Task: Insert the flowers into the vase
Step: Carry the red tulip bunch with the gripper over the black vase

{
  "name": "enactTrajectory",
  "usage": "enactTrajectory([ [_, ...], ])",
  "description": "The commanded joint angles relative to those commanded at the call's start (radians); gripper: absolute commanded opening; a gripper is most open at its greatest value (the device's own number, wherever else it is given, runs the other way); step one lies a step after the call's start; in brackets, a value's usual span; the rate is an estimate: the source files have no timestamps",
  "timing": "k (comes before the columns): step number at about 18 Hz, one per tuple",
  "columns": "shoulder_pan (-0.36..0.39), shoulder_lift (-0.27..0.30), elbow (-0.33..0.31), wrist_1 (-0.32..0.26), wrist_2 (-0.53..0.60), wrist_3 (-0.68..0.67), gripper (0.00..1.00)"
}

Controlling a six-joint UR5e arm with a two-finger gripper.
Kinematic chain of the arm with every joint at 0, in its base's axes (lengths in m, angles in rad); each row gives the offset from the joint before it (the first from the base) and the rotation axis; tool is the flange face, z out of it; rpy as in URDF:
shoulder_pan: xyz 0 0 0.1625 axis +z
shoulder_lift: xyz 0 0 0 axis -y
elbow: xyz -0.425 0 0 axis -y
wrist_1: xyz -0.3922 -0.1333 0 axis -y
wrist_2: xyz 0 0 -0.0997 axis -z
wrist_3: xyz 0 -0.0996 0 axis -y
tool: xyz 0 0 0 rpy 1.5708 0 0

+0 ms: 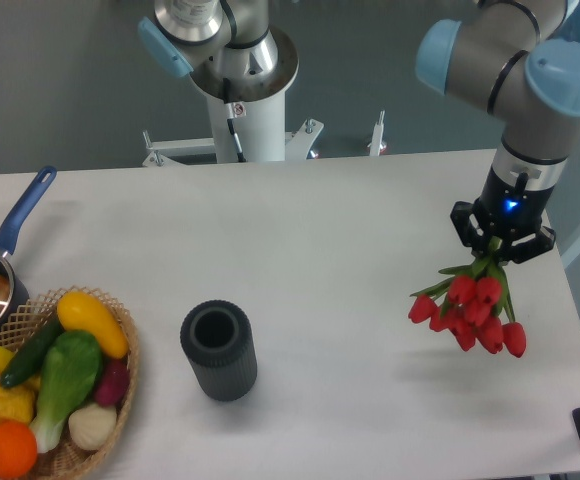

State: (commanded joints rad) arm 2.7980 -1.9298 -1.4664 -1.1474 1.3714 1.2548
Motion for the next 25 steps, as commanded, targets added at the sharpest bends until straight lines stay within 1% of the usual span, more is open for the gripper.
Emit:
enactTrajectory([
  [5, -0.021, 0.014, -0.003, -0.011, -0.005, -0.006, 0.01],
  [7, -0.032, 0.050, -0.034, -0.006, -0.006, -0.038, 0.01],
  [9, -0.046, 0.081, -0.055, 0.001, -0.034, -0.101, 0.00],
  [11, -0.057, 0.113, -0.058, 0.003, -0.118, -0.155, 0.00],
  [13, -0.057, 0.123, -0.071, 0.012, -0.234, -0.195, 0.00],
  [15, -0.057, 0.129, -0.087, 0.057, -0.372, -0.201, 0.02],
  [17, -0.060, 0.153, -0.127, 0.110, -0.460, -0.215, 0.03],
  [18, -0.060, 0.157, -0.149, 0.144, -0.494, -0.215, 0.04],
  [19, -0.060, 0.158, -0.163, 0.165, -0.544, -0.216, 0.04],
  [21, -0.060, 0.167, -0.179, 0.170, -0.697, -0.232, 0.10],
  [22, -0.061, 0.169, -0.183, 0.172, -0.765, -0.250, 0.11],
  [23, -0.061, 0.169, -0.183, 0.173, -0.803, -0.255, 0.11],
  [24, -0.064, 0.170, -0.183, 0.179, -0.817, -0.247, 0.11],
  [25, -0.075, 0.169, -0.183, 0.198, -0.831, -0.242, 0.11],
])
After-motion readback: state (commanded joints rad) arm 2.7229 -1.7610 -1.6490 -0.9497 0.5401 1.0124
